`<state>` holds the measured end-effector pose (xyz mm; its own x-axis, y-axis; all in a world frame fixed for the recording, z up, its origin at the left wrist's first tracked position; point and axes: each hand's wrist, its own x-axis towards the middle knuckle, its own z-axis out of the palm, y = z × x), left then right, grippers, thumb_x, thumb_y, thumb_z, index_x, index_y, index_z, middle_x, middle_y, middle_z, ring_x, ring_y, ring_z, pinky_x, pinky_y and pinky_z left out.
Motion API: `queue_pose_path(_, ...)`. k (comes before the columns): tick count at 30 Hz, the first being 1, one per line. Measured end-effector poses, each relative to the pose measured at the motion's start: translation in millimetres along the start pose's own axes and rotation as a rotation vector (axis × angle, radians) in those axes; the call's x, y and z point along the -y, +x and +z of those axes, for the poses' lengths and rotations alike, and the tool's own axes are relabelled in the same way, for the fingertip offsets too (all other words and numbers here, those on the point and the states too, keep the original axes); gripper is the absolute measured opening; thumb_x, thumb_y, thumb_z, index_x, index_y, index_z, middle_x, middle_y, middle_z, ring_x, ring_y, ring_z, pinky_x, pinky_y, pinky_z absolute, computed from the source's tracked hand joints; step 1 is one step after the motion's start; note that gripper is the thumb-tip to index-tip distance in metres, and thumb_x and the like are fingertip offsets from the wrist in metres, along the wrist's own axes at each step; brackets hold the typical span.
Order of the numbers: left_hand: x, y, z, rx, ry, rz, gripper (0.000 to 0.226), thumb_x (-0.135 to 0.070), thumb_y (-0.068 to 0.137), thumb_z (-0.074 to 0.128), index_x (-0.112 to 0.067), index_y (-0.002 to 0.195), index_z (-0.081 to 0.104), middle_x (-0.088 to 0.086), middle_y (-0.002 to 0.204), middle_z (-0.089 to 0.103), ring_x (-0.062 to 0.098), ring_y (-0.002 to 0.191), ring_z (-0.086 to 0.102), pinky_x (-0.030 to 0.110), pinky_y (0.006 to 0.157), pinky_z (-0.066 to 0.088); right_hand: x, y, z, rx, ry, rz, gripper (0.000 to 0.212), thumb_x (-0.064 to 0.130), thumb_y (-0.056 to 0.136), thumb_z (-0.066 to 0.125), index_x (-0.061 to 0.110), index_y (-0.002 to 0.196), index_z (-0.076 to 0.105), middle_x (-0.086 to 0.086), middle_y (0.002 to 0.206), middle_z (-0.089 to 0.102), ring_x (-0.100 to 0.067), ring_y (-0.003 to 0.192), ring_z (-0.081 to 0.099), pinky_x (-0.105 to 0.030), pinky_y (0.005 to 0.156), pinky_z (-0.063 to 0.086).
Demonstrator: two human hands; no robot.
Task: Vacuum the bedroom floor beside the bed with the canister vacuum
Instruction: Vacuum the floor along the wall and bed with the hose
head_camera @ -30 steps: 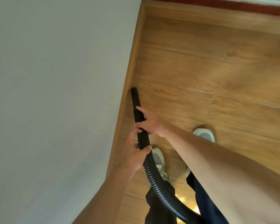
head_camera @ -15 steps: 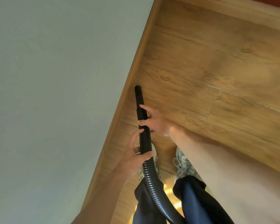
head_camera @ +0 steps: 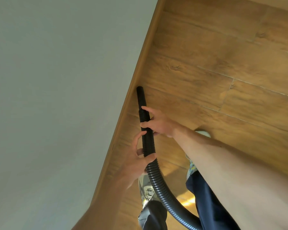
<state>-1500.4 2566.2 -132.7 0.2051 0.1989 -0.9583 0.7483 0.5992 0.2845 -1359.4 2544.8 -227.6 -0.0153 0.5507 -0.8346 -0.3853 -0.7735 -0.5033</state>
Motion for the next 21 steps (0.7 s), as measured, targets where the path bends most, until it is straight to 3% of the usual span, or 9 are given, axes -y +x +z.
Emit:
queue_pose_path(9,42.2,-16.5,-21.3,-0.01,0.006,-0.017,0.077,0.001,0.087,0.07,-0.054,0.132,0.042,0.008,0.12,0.062,0.024,0.101,0.068,0.035,0.06,0.06,-29.5,-10.0,50.5,-0.064,0.014,0.004,0.076,0.01,0.091,0.066,0.038,0.152,0.031,-0.004,0.119,0.06,-0.017,0.092,0.065,-0.024,0.057,0.054)
queue_pose_path(12,60.4,-23.1,-30.7,-0.001,0.038,-0.017,0.076,0.001,0.087,0.071,-0.055,0.13,0.042,0.008,0.12,0.06,0.024,0.105,0.066,0.034,0.059,0.06,-42.2,-12.5,68.2,-0.074,0.018,0.01,0.077,0.01,0.089,0.067,0.038,0.152,0.031,-0.008,0.129,0.057,-0.022,0.102,0.064,-0.026,0.06,0.055)
queue_pose_path(15,79.9,-26.4,-39.0,0.01,0.117,0.005,0.075,-0.002,0.087,0.072,-0.06,0.124,0.04,0.005,0.124,0.058,0.025,0.11,0.063,0.037,0.066,0.063,-56.5,-15.1,82.8,-0.058,0.05,0.022,0.078,0.007,0.089,0.067,0.038,0.151,0.031,-0.009,0.126,0.057,-0.022,0.1,0.065,-0.029,0.063,0.059)
queue_pose_path(18,92.2,-26.2,-40.1,0.025,0.144,-0.006,0.075,-0.002,0.088,0.071,-0.06,0.124,0.039,0.004,0.123,0.057,0.025,0.11,0.063,0.039,0.072,0.063,-73.4,-16.2,89.0,-0.066,0.052,-0.002,0.077,0.007,0.088,0.066,0.038,0.151,0.033,-0.006,0.122,0.058,-0.022,0.102,0.064,-0.034,0.078,0.059)
queue_pose_path(21,95.6,-24.2,-32.3,0.053,0.183,-0.016,0.076,-0.003,0.088,0.071,-0.062,0.124,0.04,0.002,0.122,0.057,0.024,0.109,0.064,0.033,0.066,0.062,-87.6,-24.2,84.9,-0.134,0.059,-0.021,0.075,0.007,0.09,0.064,0.036,0.152,0.033,-0.006,0.128,0.056,-0.014,0.101,0.059,-0.021,0.076,0.052)
